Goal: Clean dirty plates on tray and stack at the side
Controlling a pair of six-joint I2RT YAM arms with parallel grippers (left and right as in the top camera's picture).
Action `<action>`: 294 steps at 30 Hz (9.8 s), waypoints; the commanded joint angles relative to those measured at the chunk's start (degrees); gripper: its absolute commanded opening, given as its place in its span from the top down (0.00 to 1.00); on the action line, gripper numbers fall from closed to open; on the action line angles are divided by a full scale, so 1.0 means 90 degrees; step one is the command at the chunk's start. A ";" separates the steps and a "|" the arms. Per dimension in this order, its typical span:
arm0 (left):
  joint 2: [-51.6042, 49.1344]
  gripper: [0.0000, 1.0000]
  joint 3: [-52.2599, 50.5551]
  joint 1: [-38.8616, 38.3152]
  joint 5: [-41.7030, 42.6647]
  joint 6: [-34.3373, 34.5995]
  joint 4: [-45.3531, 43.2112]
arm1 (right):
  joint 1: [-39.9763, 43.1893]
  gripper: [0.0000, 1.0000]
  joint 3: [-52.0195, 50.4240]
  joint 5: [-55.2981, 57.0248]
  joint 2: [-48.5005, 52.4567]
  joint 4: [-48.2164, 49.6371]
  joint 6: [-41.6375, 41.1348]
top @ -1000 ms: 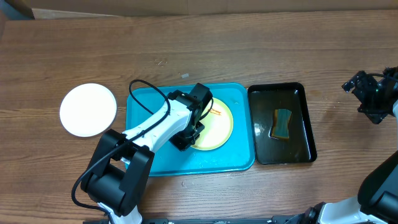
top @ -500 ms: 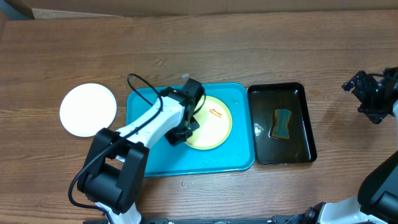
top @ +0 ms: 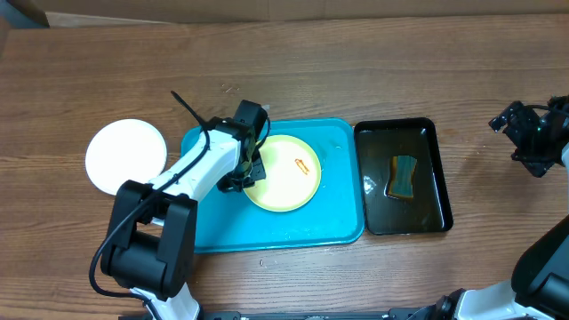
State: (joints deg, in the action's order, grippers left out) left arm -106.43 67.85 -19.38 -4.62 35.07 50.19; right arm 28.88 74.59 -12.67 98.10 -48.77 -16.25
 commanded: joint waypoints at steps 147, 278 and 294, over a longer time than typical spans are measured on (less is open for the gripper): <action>-0.0126 0.76 -0.0226 0.0158 0.0284 -0.0206 -0.0585 | -0.4167 0.19 -0.1389 0.1875 -0.0389 0.0160 0.0000; -0.0117 0.96 -0.0204 0.0651 0.2004 -0.1039 -0.0843 | -0.7383 0.96 0.0775 0.2504 0.2319 0.0291 -0.0075; -0.0117 0.96 -0.0204 0.0651 0.2021 -0.1044 -0.0823 | -0.7033 0.96 0.1457 -0.1321 0.2174 0.1039 -0.0362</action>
State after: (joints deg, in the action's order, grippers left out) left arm -106.65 66.24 -13.45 12.91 25.50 42.70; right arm -36.58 82.43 -17.98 118.61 -38.02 -19.11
